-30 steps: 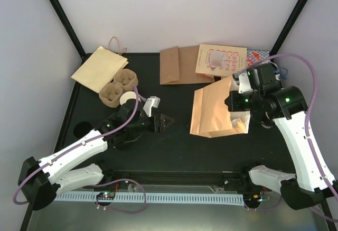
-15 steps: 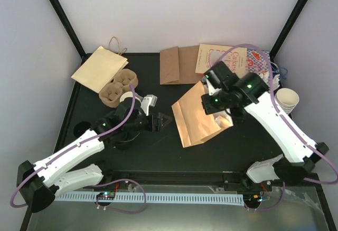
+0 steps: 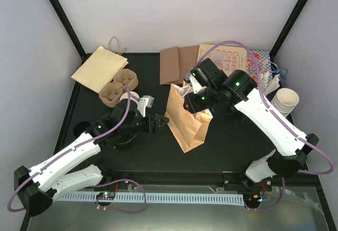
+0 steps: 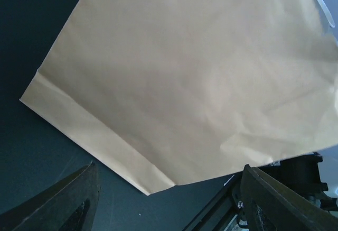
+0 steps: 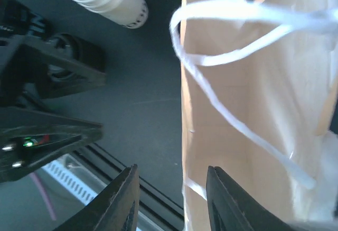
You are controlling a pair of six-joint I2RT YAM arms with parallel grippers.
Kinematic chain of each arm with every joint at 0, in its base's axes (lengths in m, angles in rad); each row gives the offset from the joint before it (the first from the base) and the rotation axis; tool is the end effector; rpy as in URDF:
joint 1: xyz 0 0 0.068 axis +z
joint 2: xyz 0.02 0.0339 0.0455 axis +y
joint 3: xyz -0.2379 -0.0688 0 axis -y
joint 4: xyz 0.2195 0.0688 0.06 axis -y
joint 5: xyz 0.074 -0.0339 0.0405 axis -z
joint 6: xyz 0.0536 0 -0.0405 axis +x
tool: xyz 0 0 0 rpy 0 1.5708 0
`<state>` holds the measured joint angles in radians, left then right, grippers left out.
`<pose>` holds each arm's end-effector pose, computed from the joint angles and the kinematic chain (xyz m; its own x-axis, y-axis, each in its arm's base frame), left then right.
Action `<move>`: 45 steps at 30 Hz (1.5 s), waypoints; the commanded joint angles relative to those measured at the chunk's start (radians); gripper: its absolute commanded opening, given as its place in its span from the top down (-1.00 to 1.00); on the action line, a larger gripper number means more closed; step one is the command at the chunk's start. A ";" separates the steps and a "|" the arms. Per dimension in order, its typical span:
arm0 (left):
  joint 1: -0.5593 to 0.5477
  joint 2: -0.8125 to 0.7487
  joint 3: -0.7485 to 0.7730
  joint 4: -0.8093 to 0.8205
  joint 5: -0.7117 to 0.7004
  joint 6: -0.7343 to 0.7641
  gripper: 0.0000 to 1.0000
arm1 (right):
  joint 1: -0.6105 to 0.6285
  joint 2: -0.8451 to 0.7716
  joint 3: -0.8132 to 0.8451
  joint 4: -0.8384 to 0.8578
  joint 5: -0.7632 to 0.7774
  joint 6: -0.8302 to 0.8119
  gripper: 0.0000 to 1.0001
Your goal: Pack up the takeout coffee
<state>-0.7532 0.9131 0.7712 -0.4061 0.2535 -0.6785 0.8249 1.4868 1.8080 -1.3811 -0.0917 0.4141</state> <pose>0.1424 -0.1519 0.2645 -0.8095 -0.0739 -0.5825 0.3985 0.6594 -0.6374 0.1672 0.1882 0.3657 -0.8485 -0.3279 -0.4155 -0.4592 0.8463 0.2699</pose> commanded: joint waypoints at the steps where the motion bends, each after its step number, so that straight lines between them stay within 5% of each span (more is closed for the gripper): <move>1: -0.004 -0.020 0.056 -0.022 -0.017 0.021 -0.51 | 0.007 -0.046 0.055 0.077 -0.142 -0.015 0.24; 8: -0.010 -0.015 0.080 -0.022 0.011 0.007 -0.51 | 0.007 -0.129 0.115 0.136 -0.095 -0.030 0.20; 18: -0.110 -0.014 0.149 -0.027 -0.058 -0.066 -0.56 | 0.007 -0.300 -0.197 0.221 0.246 -0.129 0.14; 22: -0.198 0.010 0.207 -0.065 -0.202 -0.095 -0.67 | 0.008 -0.312 -0.301 0.249 0.223 -0.176 0.09; 27: -0.291 0.101 0.335 -0.201 -0.395 -0.139 -0.82 | 0.007 -0.309 -0.387 0.317 0.187 -0.218 -0.23; 38: -0.414 0.327 0.566 -0.406 -0.663 -0.267 -0.97 | 0.008 -0.284 -0.457 0.370 0.264 -0.237 -0.24; 45: -0.422 0.420 0.600 -0.463 -0.711 -0.346 -0.97 | 0.009 -0.284 -0.484 0.375 0.274 -0.243 -0.25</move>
<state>-1.1667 1.2991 1.3388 -0.7944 -0.3874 -0.9634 0.8265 1.1988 1.3396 -1.0267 0.1444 0.1810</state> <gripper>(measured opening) 0.987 0.623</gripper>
